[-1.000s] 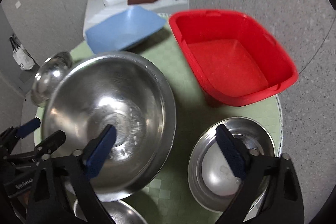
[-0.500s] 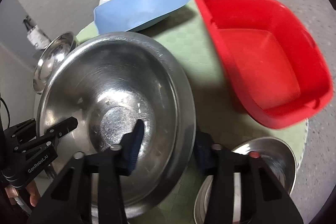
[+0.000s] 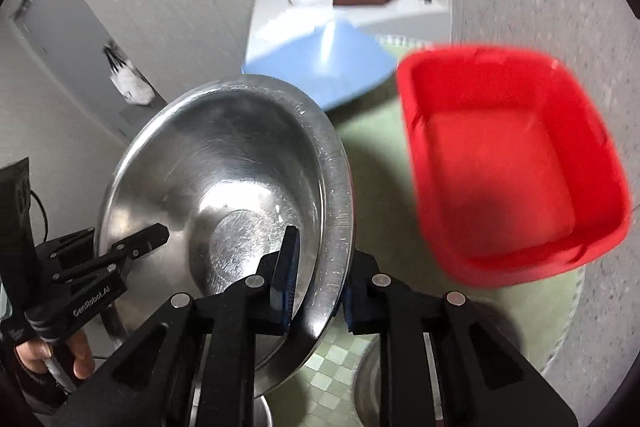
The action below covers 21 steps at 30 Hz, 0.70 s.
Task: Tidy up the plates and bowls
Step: 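Grasp the large steel bowl rim with the right gripper while the left grips the opposite rim, then lift the large steel bowl with both grippers and lower it into the red basin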
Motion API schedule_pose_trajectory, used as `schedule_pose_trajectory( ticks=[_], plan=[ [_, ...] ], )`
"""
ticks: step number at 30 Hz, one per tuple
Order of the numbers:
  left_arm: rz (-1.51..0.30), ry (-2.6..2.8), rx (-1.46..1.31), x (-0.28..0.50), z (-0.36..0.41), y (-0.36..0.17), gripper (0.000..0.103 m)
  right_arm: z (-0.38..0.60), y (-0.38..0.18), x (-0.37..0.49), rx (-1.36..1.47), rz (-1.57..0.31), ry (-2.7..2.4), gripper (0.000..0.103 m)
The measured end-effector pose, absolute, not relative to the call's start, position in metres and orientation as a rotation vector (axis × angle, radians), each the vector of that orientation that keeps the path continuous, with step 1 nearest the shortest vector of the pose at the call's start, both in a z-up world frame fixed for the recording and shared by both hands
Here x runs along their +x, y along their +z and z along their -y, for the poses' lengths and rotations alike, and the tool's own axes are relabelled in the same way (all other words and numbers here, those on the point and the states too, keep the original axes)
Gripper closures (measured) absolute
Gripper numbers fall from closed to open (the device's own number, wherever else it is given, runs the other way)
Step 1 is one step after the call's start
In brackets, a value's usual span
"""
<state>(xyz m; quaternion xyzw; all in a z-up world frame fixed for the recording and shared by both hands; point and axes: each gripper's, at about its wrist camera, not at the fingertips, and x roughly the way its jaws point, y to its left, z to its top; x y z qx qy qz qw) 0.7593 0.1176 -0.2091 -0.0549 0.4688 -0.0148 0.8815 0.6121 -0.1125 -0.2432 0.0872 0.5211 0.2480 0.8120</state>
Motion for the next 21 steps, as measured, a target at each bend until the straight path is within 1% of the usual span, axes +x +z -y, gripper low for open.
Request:
schedule_pose_trajectory(
  ticks=[5, 8, 13, 19, 21],
  plan=[
    [-0.910, -0.136, -0.065, 0.797, -0.058, -0.176, 0.091, 0.176, -0.223, 0.640, 0.220, -1.045, 0.449, 0.084],
    [-0.907, -0.204, -0.022, 0.829, -0.023, -0.175, 0.091, 0.214, -0.228, 0.660, 0.232, -1.049, 0.367, 0.084],
    [-0.967, -0.298, 0.011, 0.877, 0.024, -0.199, 0.091, 0.264, -0.257, 0.686, 0.320, -1.092, 0.277, 0.084],
    [-1.071, -0.295, 0.053, 0.920, 0.053, -0.241, 0.091, 0.280, -0.290, 0.692, 0.375, -1.154, 0.267, 0.082],
    [-1.086, -0.276, 0.097, 0.932, 0.059, -0.247, 0.091, 0.280, -0.300, 0.692, 0.381, -1.175, 0.265, 0.081]
  ],
)
